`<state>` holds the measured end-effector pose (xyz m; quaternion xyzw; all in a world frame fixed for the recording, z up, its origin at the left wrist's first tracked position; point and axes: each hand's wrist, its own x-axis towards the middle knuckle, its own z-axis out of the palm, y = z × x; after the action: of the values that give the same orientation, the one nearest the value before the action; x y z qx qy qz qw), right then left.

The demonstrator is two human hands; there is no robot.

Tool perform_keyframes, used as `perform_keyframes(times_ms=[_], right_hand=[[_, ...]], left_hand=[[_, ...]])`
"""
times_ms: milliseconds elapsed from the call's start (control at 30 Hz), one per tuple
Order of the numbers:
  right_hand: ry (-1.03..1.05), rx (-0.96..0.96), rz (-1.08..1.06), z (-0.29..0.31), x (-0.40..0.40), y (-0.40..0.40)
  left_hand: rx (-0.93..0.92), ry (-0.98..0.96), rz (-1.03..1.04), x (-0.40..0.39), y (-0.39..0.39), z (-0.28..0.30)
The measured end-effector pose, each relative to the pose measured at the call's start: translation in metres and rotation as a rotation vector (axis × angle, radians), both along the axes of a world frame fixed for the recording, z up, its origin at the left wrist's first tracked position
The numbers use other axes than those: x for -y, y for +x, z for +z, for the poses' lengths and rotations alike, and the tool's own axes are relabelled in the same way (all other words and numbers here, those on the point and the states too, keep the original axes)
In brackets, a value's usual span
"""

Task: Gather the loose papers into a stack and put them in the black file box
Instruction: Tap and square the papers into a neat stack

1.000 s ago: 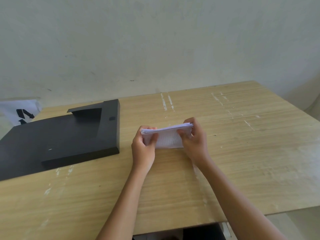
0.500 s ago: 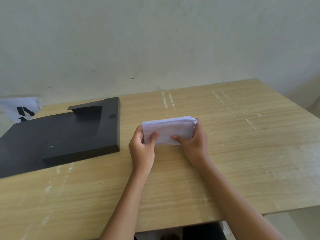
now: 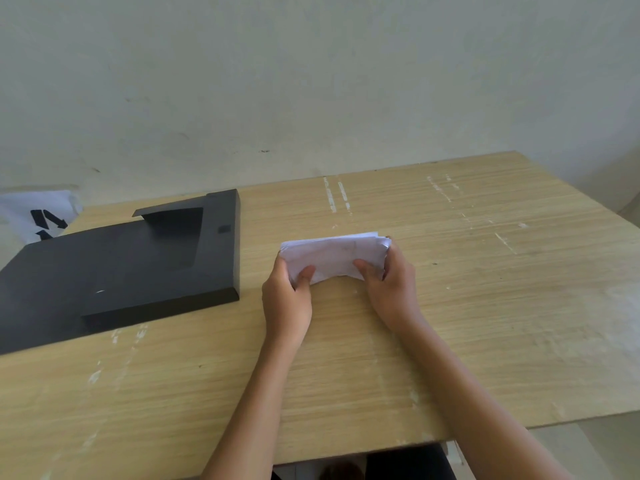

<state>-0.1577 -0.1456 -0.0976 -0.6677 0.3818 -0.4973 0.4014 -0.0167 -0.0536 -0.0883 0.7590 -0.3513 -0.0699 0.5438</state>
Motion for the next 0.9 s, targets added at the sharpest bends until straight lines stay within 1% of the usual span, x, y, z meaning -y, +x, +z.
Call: perform_keyframes(times_ms=[167,267,367,500,600,633,667,700,767,800,833,867,900], right_hand=[[-0.034,0.004,-0.051,0.003,-0.002,-0.001],[0.030,-0.028,-0.049,0.004,-0.002,0.000],[0.016,-0.016,-0.031,0.004,-0.001,0.000],[-0.033,0.023,-0.008,0.008,-0.005,0.000],[-0.040,0.037,0.004,0.013,-0.008,-0.003],[-0.040,0.030,0.000,0.014,-0.008,-0.004],[-0.031,0.029,-0.003,0.014,-0.008,-0.005],[-0.010,0.032,0.000,0.015,-0.007,-0.005],[0.008,0.016,0.019,0.020,-0.005,-0.004],[-0.011,-0.015,0.031,0.024,-0.003,-0.003],[-0.051,-0.047,0.042,0.030,-0.003,-0.002],[-0.111,-0.078,0.059,0.039,-0.002,-0.002],[-0.179,-0.113,0.081,0.049,-0.001,-0.003]], left_hand=[[-0.007,-0.029,-0.028,0.001,-0.001,0.001],[0.042,0.030,-0.028,0.002,-0.001,0.000],[0.051,0.012,-0.026,0.003,-0.001,0.000],[0.019,-0.029,-0.047,0.001,0.001,0.000],[-0.104,-0.001,-0.171,-0.002,0.005,0.009],[-0.099,0.028,-0.199,-0.004,0.008,0.014],[-0.021,0.041,-0.198,-0.007,0.011,0.023],[0.116,0.020,-0.190,-0.010,0.015,0.033],[0.453,-0.064,-0.237,-0.013,0.019,0.056],[0.595,-0.052,-0.288,-0.011,0.020,0.068],[0.693,0.004,-0.333,-0.007,0.019,0.078],[0.743,0.077,-0.362,-0.002,0.016,0.086],[0.748,0.134,-0.377,0.002,0.014,0.091]])
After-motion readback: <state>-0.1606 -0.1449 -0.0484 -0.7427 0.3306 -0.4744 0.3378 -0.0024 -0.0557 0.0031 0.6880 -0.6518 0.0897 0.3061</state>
